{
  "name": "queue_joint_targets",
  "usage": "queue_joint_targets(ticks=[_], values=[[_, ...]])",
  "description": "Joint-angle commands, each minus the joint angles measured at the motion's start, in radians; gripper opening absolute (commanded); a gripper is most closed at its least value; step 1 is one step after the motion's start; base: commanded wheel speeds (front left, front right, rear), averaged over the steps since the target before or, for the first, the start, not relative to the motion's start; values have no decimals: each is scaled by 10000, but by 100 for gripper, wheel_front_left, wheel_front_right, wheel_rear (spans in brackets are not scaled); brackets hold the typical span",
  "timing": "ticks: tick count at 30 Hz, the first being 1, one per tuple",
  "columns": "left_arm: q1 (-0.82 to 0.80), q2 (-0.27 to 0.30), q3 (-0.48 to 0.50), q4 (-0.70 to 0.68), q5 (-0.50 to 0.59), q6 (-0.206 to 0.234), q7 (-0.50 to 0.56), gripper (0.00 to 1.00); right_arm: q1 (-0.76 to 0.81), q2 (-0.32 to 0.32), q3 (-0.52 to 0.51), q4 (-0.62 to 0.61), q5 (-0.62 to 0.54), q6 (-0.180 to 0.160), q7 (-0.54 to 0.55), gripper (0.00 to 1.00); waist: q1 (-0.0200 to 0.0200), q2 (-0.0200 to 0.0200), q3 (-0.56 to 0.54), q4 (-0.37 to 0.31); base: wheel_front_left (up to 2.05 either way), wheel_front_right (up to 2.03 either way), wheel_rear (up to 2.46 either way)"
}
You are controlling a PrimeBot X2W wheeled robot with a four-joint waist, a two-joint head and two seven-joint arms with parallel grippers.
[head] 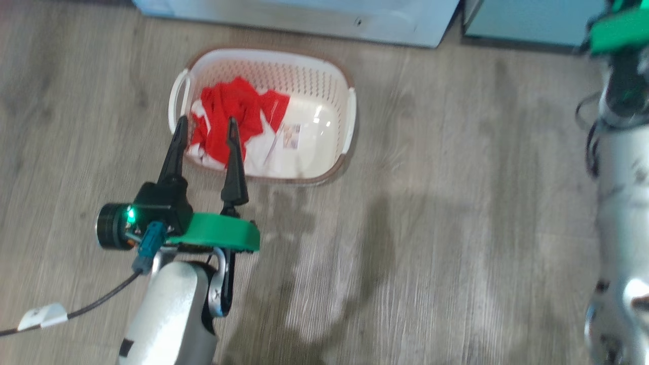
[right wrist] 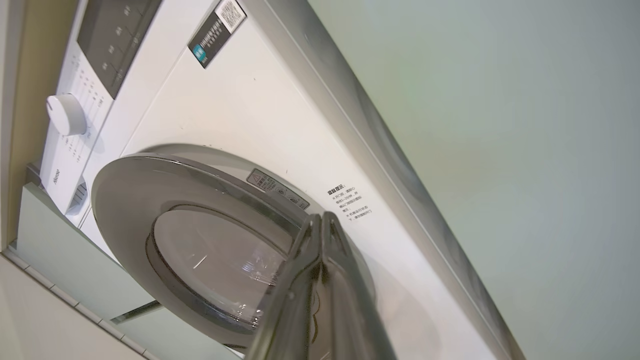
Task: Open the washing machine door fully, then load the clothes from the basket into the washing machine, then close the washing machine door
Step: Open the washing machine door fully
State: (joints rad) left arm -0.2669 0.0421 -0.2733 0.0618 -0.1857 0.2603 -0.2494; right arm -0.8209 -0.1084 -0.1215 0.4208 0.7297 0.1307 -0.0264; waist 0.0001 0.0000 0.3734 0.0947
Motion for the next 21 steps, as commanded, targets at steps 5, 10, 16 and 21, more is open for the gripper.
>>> queue_joint_targets(ticks=[5, 10, 16, 21], values=[[-692, 81, -24, -518, -273, 210, -124, 100, -2525, -247, -34, 881, 443, 0, 1250, 0, -1, 0, 1182, 605, 0, 0, 0], [-1062, 81, -249, -590, -441, 301, -124, 100, -4289, -459, -229, 2004, 759, 0, 2096, 0, -1, 0, 1609, 853, 0, 0, 0], [-1295, 81, -284, -774, -497, 419, -124, 100, -5836, -507, -486, 3351, 1144, 0, 3104, 0, -1, 0, 1979, 1038, 0, 0, 0], [-1426, 81, -350, -849, -570, 505, -124, 100, -7071, -257, -964, 4542, 1916, 0, 3961, 0, -1, 0, 2125, 1136, 0, 0, 0]])
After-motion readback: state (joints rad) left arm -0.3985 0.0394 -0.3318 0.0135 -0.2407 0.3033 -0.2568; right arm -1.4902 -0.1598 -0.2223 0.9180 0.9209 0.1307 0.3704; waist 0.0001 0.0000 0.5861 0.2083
